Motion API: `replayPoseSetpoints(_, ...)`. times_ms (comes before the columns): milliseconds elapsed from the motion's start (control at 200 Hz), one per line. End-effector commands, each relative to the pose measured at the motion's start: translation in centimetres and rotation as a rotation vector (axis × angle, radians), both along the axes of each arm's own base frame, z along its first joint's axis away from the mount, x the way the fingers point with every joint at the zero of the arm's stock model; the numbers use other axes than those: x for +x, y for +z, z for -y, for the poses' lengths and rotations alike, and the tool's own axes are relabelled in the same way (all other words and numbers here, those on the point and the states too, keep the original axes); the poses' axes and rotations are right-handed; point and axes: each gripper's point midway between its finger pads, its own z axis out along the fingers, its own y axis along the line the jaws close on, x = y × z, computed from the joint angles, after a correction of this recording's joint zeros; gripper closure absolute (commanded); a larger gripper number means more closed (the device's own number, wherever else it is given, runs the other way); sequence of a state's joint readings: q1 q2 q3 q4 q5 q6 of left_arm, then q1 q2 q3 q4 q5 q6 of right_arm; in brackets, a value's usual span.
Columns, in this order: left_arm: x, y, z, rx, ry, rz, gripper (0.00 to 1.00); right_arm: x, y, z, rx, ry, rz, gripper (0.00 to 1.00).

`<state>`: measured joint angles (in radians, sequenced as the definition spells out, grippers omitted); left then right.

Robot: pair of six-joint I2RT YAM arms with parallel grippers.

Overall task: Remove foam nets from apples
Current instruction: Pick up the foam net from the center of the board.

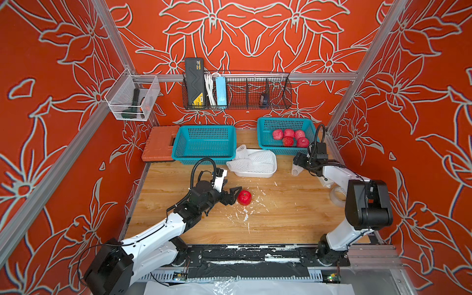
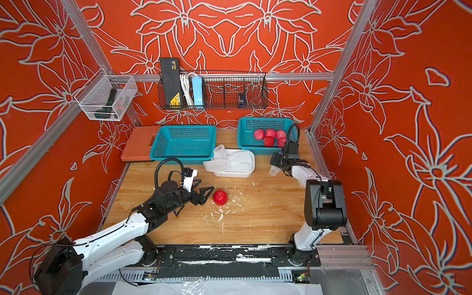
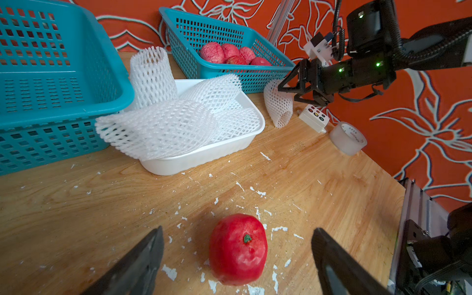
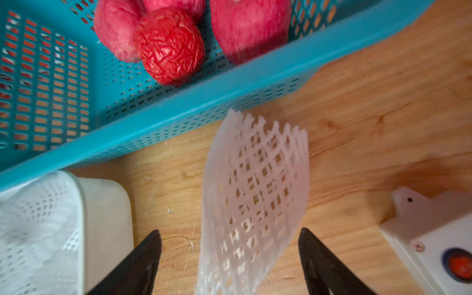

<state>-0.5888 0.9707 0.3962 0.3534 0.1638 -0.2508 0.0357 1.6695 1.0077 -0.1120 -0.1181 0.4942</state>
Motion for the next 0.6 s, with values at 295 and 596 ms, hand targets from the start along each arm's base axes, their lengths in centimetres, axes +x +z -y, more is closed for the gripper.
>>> replayPoseSetpoints(295,0.2,0.6,0.3,-0.014,-0.012,0.020,0.12,0.6,-0.1,-0.5,0.031,-0.004,0.011,0.65)
replayPoseSetpoints(596,0.0,0.9,0.0,-0.012,-0.004,0.029,0.11,-1.4,4.9,-2.5,0.079,0.066,0.127,0.88)
